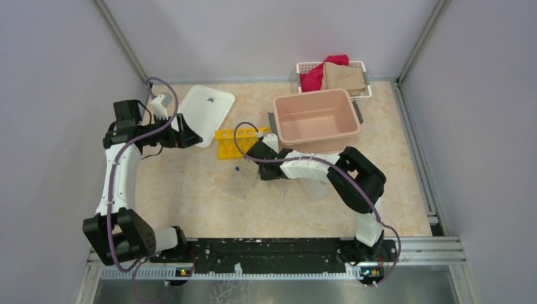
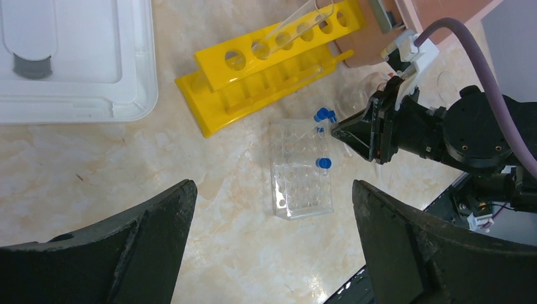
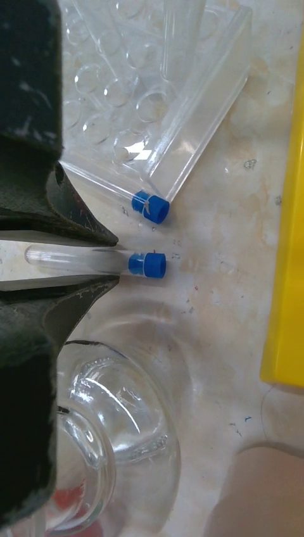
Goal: Organize the chemistry lab equipment
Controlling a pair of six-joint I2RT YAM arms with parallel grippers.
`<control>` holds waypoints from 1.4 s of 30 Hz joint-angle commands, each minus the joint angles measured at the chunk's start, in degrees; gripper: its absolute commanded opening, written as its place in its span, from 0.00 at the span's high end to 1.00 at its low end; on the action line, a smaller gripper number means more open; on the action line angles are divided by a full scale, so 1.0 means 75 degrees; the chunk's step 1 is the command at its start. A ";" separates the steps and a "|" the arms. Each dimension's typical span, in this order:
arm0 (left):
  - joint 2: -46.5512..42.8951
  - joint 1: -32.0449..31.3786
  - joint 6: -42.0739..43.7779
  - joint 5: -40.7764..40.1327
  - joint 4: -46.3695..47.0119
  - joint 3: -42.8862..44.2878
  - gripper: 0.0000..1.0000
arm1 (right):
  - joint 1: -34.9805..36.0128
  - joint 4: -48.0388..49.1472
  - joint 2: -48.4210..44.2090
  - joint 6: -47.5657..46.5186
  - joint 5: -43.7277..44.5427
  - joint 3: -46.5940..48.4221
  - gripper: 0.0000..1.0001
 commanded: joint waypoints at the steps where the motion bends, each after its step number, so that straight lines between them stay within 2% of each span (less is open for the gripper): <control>1: -0.0220 0.0072 0.0015 0.0109 -0.0039 0.0200 0.01 | -0.0097 -0.0783 0.0356 -0.0408 0.0513 0.0583 0.77; 11: -0.0360 0.0082 -0.0052 0.0200 -0.0036 0.0267 0.01 | -0.0259 -0.1023 0.0662 -0.0556 0.0142 0.0891 0.78; 15: -0.0385 0.0088 -0.0115 0.0282 0.0000 0.0345 0.01 | -0.0331 -0.0977 0.0357 -0.0574 0.0149 0.0838 0.95; 17: -0.0386 0.0086 -0.0142 0.0357 -0.0013 0.0373 0.01 | -0.0329 -0.0966 0.0030 -0.0586 0.0173 0.0835 1.00; 21: -0.0404 0.0079 -0.0144 0.0548 -0.0105 0.0457 0.01 | -0.0333 -0.0965 -0.0851 -0.0553 0.0259 0.0817 1.00; 27: -0.0609 0.0083 -0.0027 0.1407 -0.0115 0.0415 0.01 | -0.0188 -0.1091 -0.2528 -0.0375 0.0533 0.0865 1.00; 32: -0.0888 0.0065 -0.0054 0.2137 0.0017 0.0218 0.01 | 0.0308 -0.0348 -0.3317 -0.0614 0.0780 0.1314 1.00; 38: -0.1152 -0.0172 0.0004 0.2871 0.0048 -0.0047 0.02 | 0.0674 0.0930 -0.2813 -0.0786 0.0313 0.2302 1.00; 42: -0.1171 -0.0560 -0.0023 0.3007 0.0051 -0.0161 0.07 | 0.0975 0.1495 -0.2167 -0.0889 0.0168 0.3011 1.00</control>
